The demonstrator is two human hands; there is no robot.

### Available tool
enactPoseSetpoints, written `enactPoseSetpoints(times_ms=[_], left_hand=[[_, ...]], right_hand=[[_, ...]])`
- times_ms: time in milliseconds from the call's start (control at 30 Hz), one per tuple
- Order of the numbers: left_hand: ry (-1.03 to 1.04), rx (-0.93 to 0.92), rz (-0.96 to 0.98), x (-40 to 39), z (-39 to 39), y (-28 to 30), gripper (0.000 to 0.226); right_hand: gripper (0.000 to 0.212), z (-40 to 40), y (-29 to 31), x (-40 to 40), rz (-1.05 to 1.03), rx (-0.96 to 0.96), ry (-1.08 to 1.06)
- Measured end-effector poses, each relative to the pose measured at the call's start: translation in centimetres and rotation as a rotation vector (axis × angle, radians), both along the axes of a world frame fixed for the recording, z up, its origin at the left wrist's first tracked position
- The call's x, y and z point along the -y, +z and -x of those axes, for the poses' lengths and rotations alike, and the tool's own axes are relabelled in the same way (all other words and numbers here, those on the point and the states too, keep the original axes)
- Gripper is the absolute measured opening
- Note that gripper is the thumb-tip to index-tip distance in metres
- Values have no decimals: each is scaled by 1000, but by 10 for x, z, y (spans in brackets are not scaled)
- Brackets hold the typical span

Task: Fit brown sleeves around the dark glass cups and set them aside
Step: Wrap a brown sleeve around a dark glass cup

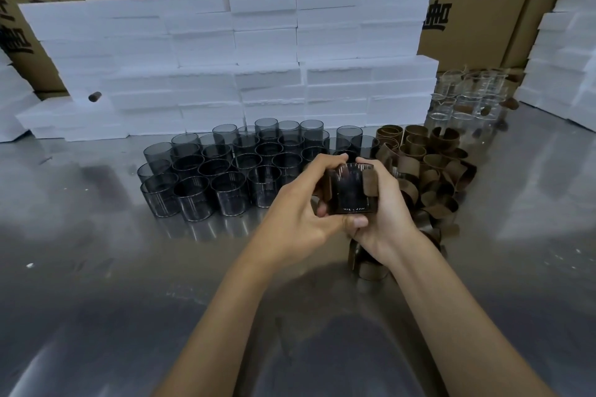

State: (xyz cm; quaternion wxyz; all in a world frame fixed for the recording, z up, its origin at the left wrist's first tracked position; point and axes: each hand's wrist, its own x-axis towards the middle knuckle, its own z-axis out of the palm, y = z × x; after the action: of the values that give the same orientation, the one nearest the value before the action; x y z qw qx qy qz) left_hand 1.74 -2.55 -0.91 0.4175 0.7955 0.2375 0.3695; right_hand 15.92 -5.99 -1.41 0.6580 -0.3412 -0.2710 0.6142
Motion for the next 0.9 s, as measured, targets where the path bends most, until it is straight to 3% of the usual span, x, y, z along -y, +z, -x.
enactPoseSetpoints(times_ms=[167, 300, 367, 433, 533, 633, 700, 767, 900], left_hand=[[-122, 89, 105, -11, 5, 1, 69], [54, 136, 114, -20, 9, 1, 72], [113, 208, 268, -19, 6, -1, 66], [90, 362, 546, -15, -3, -1, 44], [172, 558, 794, -11, -11, 1, 45], [269, 596, 829, -9, -10, -1, 50], [318, 579, 820, -7, -14, -2, 52], [350, 552, 802, -4, -19, -4, 61], [399, 518, 778, -5, -21, -7, 56]], right_hand=[[64, 3, 0, 1, -54, -109, 106], [55, 7, 0, -4, -123, -148, -22], [54, 12, 1, -6, -156, 39, -197], [57, 18, -2, -4, -189, 346, -373], [46, 28, -9, -4, -266, 696, -416], [35, 40, -7, -6, -214, 647, -456], [41, 45, -7, -11, -80, 652, -488], [45, 51, -4, -14, 41, 475, -428], [33, 52, -2, -16, 159, 216, -359]])
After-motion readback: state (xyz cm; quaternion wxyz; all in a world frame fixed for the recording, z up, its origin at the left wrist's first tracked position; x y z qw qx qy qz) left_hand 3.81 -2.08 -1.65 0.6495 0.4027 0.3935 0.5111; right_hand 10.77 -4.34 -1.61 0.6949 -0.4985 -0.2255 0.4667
